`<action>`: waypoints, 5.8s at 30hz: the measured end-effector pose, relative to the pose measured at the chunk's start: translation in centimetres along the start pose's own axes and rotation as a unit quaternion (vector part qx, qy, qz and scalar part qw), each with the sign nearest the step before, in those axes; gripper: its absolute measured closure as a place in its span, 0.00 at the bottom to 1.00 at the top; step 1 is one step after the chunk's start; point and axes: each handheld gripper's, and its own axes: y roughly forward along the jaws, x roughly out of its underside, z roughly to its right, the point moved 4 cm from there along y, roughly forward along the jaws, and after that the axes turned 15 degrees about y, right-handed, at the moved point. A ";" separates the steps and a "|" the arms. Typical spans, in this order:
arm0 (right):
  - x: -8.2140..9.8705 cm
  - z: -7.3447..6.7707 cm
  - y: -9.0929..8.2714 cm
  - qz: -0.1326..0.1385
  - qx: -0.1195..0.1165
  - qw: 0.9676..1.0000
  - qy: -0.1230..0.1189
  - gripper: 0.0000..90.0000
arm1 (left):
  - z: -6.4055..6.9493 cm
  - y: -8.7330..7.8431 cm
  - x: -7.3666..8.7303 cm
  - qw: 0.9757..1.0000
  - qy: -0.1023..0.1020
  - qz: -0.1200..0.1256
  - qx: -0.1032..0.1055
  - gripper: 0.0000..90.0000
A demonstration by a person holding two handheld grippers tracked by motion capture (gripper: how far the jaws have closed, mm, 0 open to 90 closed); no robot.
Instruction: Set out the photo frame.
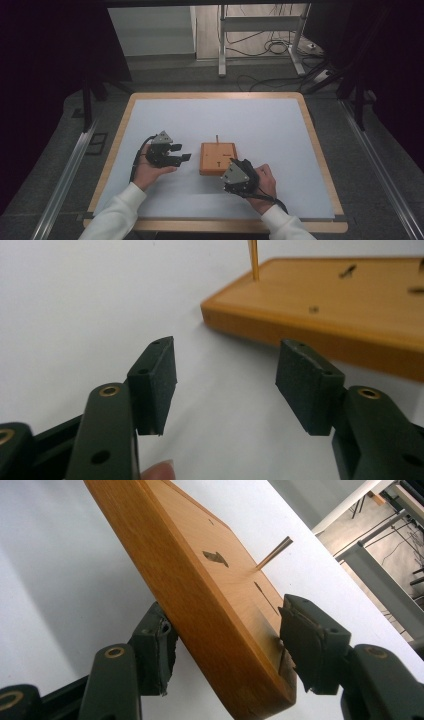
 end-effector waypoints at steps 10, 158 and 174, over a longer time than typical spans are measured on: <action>0.2 0.1 0.0 -0.001 0.000 1.000 -0.005 0.46 | 1.2 -0.8 1.4 1.000 0.014 -0.012 -0.010 0.44; -7.4 12.0 3.2 -0.051 -0.032 0.991 0.118 0.51 | 2.1 -0.7 3.5 0.999 0.010 -0.036 0.025 0.38; -6.6 13.9 5.4 -0.066 -0.021 0.985 0.160 0.40 | 2.1 -0.7 3.5 0.999 0.009 -0.035 0.027 0.38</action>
